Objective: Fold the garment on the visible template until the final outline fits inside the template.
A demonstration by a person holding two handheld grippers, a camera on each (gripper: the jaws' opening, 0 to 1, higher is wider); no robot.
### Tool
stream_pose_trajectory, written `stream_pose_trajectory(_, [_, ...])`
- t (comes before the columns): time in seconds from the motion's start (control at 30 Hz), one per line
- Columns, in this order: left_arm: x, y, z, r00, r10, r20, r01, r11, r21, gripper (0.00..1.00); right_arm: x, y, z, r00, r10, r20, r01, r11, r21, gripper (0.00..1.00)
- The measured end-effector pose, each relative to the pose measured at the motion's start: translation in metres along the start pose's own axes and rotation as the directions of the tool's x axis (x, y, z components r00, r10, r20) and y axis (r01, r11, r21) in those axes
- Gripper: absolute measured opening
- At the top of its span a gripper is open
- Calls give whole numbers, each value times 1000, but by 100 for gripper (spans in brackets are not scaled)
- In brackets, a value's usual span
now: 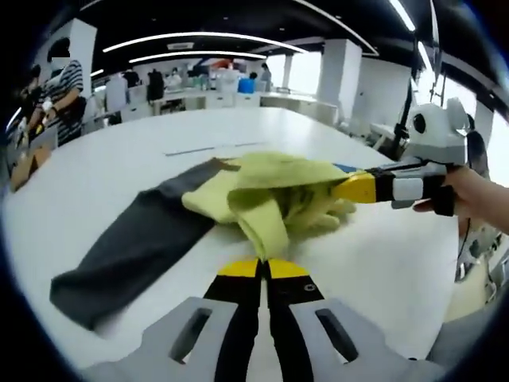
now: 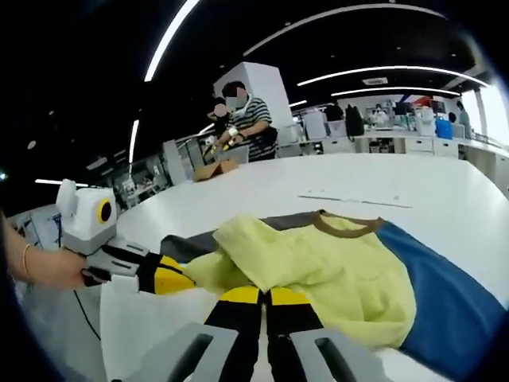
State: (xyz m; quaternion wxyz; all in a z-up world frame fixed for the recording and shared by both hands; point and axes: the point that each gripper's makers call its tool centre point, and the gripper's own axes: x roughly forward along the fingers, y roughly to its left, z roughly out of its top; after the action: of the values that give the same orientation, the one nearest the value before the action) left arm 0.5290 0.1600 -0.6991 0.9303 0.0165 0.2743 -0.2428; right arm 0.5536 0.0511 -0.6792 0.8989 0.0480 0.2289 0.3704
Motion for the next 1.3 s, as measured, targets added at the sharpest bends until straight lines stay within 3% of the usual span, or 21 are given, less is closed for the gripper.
stream_pose_trajectory(0.2, [-15, 5, 19, 999, 5, 37, -6, 1000, 25, 0, -20, -2, 13, 1000, -6, -3, 6, 1000, 20, 0])
stream_pose_trajectory(0.53, [-37, 6, 19, 999, 12, 39, -13, 999, 47, 0, -58, 1, 19, 1000, 13, -12, -13, 1000, -9, 0])
stream_pose_trajectory(0.77, [-56, 6, 25, 999, 6, 53, -10, 997, 80, 0, -85, 9, 16, 997, 64, -47, -64, 998, -1, 0])
stream_pose_trajectory(0.8, [-59, 6, 25, 999, 5, 54, -10, 996, 91, 0, -91, 20, 15, 991, 129, -47, -126, 990, 64, 0])
stream_pose_trajectory(0.9, [-68, 4, 26, 999, 5, 53, -12, 991, 133, 0, -100, 20, 16, 991, 130, -43, -127, 990, 62, 0])
stream_pose_trajectory(1.07, [-84, -3, 23, 999, 3, 47, -11, 984, 180, 0, -114, 32, 13, 987, 150, -59, -148, 988, 39, 0])
stream_pose_trajectory(1.3, [-100, -12, 6, 1000, -2, 9, 0, 980, 198, 0, -131, 46, -6, 974, 165, -154, -174, 983, -48, 0])
